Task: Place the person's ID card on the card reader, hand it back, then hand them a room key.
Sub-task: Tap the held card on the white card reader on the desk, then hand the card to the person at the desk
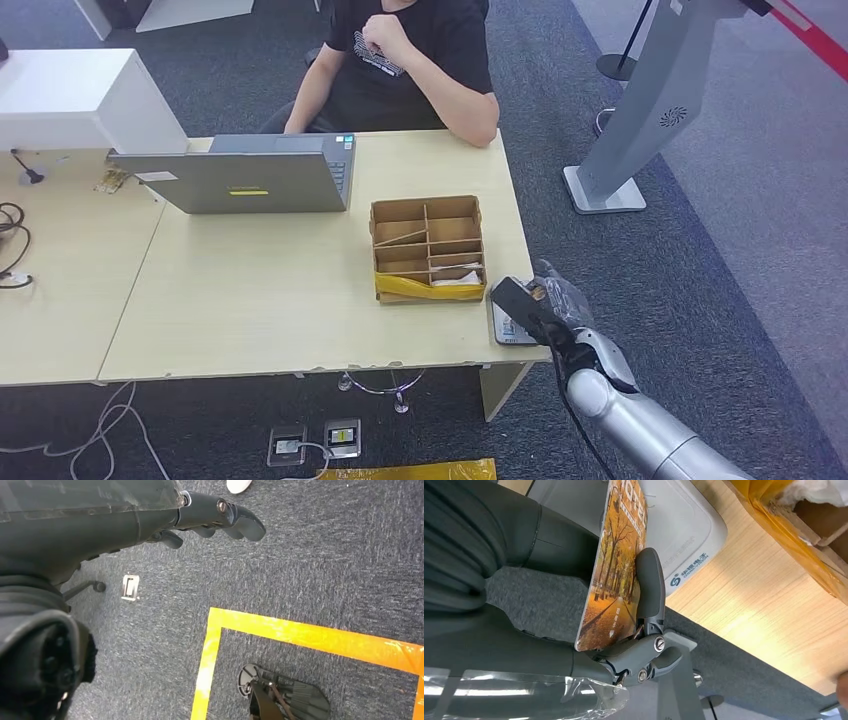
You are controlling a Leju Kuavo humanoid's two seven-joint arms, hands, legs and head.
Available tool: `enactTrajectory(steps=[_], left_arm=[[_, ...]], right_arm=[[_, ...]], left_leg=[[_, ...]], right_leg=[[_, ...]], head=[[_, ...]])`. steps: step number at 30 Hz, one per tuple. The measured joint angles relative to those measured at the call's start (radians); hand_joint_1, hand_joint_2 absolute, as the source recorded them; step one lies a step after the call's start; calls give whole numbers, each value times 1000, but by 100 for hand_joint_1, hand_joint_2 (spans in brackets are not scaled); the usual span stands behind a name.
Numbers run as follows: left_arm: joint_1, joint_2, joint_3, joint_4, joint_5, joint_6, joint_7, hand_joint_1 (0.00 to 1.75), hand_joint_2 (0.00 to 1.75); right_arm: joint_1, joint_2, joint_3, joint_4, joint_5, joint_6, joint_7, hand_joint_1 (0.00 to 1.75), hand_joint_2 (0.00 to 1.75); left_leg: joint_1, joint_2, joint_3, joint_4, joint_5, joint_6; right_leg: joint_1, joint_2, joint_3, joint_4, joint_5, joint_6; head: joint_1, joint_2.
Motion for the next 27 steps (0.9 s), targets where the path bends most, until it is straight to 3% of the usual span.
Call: enactTrajectory(steps=[8, 12, 21, 27], left_arm=[[0, 3, -3, 0, 0, -15, 13, 0, 0], [-5, 4, -14, 0, 0, -25, 26, 0, 0], [-24, 2, -24, 0, 0, -15, 29, 0, 0], [-23, -1, -24, 0, 0, -8, 29, 0, 0]], right_arm=[[-33, -6, -40, -97, -234, -20, -17, 175, 175], [-89, -17, -51, -185, -281, -26, 4, 175, 175], [-197, -23, -47, -276, -277, -35, 27, 175, 175], [-259, -14, -17, -274, -159, -35, 83, 175, 175]], left_leg=[[0, 0, -1, 0, 0, 0], [0, 1, -1, 0, 0, 0], [0, 1, -1, 0, 0, 0], [0, 1, -2, 0, 0, 0]], right_leg=[[0, 1, -1, 0, 0, 0], [0, 2, -1, 0, 0, 0], [0, 2, -1, 0, 0, 0], [0, 1, -1, 0, 0, 0]], head=[[0, 0], [0, 0], [0, 0], [0, 0]])
